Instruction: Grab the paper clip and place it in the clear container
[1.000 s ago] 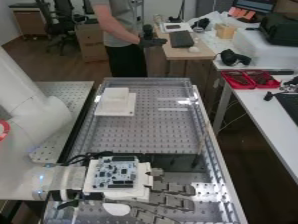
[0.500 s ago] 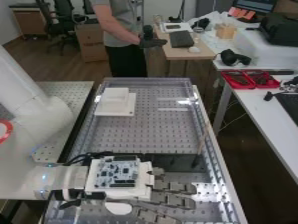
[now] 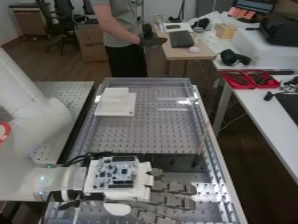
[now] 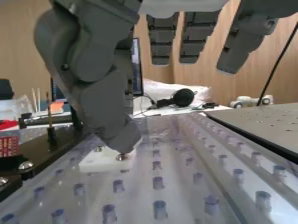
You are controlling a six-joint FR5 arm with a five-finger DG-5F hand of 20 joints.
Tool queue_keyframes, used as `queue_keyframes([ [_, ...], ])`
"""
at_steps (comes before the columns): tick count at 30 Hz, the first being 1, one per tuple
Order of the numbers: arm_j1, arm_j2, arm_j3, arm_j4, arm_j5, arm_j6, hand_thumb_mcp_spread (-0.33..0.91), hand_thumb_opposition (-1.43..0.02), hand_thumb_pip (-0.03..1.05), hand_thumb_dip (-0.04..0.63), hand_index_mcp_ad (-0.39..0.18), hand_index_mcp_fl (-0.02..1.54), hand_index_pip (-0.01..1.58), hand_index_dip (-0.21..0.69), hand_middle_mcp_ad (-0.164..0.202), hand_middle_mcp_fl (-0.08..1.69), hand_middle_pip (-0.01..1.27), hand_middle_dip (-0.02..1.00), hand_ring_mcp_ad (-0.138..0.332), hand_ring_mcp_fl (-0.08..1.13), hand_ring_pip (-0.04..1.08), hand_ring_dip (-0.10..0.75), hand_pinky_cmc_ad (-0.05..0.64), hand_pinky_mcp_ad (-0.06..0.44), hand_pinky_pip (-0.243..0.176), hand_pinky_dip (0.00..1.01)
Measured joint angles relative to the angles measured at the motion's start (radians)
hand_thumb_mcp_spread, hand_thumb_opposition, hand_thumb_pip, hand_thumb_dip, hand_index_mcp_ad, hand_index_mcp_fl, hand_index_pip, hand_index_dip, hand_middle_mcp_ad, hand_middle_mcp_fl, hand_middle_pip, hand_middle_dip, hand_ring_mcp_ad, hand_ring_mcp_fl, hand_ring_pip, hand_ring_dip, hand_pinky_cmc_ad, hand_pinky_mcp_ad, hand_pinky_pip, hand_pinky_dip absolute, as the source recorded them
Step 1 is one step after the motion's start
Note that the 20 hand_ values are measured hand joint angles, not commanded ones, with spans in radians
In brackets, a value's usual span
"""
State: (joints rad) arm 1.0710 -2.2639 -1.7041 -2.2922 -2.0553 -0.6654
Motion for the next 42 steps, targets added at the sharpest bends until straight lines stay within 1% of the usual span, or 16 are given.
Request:
queue_keyframes([
  [3,0.000,0.014,-0.015,0.031,-0.002,0.036,0.56,-0.99,0.69,0.265,-0.208,0.55,1.51,-0.005,0.058,0.06,0.14,0.17,0.094,0.00,0.12,0.101,0.328,0.253,-0.058,0.31],
  [6,0.002,0.027,-0.027,0.046,0.004,0.057,0.55,-1.01,0.69,0.265,-0.204,0.57,1.51,-0.024,0.058,0.06,0.14,0.17,0.094,0.00,0.12,0.101,0.328,0.253,-0.061,0.31],
  [7,0.003,0.031,-0.031,0.052,0.008,0.066,0.55,-1.00,0.69,0.265,-0.204,0.58,1.50,-0.044,0.061,0.06,0.14,0.17,0.093,0.02,0.12,0.101,0.328,0.257,-0.058,0.31],
  [11,0.005,0.052,-0.052,0.073,0.019,0.093,0.55,-1.01,0.69,0.265,-0.204,0.58,1.51,-0.068,0.061,0.06,0.14,0.17,0.093,0.02,0.12,0.101,0.332,0.253,-0.058,0.31],
  [14,0.008,0.081,-0.075,0.095,0.028,0.116,0.56,-1.01,0.69,0.265,-0.204,0.58,1.51,-0.068,0.061,0.06,0.14,0.17,0.093,0.02,0.12,0.101,0.332,0.253,-0.058,0.31],
  [18,0.018,0.143,-0.117,0.129,0.039,0.151,0.55,-1.02,0.69,0.265,-0.204,0.58,1.51,-0.075,0.059,0.06,0.14,0.17,0.093,0.02,0.12,0.101,0.332,0.253,-0.058,0.31],
  [20,0.024,0.172,-0.136,0.143,0.043,0.166,0.54,-1.02,0.69,0.265,-0.202,0.58,1.51,-0.075,0.059,0.10,0.14,0.17,0.093,0.02,0.12,0.101,0.332,0.257,-0.058,0.31],
  [22,0.034,0.206,-0.161,0.160,0.048,0.182,0.53,-1.02,0.69,0.265,-0.206,0.58,1.49,-0.075,0.059,0.10,0.14,0.17,0.096,0.02,0.12,0.101,0.332,0.253,-0.058,0.31],
  [23,0.036,0.212,-0.165,0.162,0.049,0.185,0.54,-1.02,0.69,0.265,-0.202,0.61,1.49,-0.075,0.059,0.10,0.14,0.17,0.093,0.02,0.12,0.101,0.332,0.253,-0.058,0.31],
  [25,0.051,0.246,-0.193,0.182,0.058,0.199,0.53,-1.04,0.69,0.265,-0.202,0.61,1.49,-0.075,0.063,0.10,0.14,0.17,0.096,0.02,0.12,0.101,0.332,0.257,-0.059,0.31],
  [31,0.108,0.325,-0.250,0.200,0.090,0.205,0.53,-1.04,0.69,0.265,-0.202,0.60,1.48,-0.072,0.063,0.12,0.14,0.17,0.096,0.02,0.12,0.101,0.332,0.255,-0.059,0.31],
  [32,0.111,0.329,-0.252,0.199,0.092,0.205,0.53,-1.04,0.69,0.265,-0.202,0.60,1.48,-0.072,0.063,0.12,0.14,0.17,0.096,0.02,0.12,0.101,0.332,0.258,-0.059,0.31],
  [35,0.145,0.363,-0.269,0.191,0.115,0.192,0.53,-1.03,0.69,0.265,-0.202,0.61,1.47,-0.058,0.059,0.13,0.14,0.17,0.094,0.02,0.12,0.101,0.332,0.255,-0.061,0.31],
  [38,0.186,0.392,-0.282,0.177,0.149,0.177,0.53,-1.04,0.68,0.267,-0.202,0.63,1.46,-0.059,0.059,0.13,0.14,0.17,0.093,0.01,0.12,0.101,0.332,0.258,-0.044,0.31],
  [42,0.265,0.430,-0.299,0.153,0.221,0.153,0.53,-1.04,0.68,0.265,-0.202,0.62,1.44,-0.045,0.059,0.13,0.14,0.17,0.096,0.01,0.12,0.101,0.332,0.255,-0.045,0.31],
])
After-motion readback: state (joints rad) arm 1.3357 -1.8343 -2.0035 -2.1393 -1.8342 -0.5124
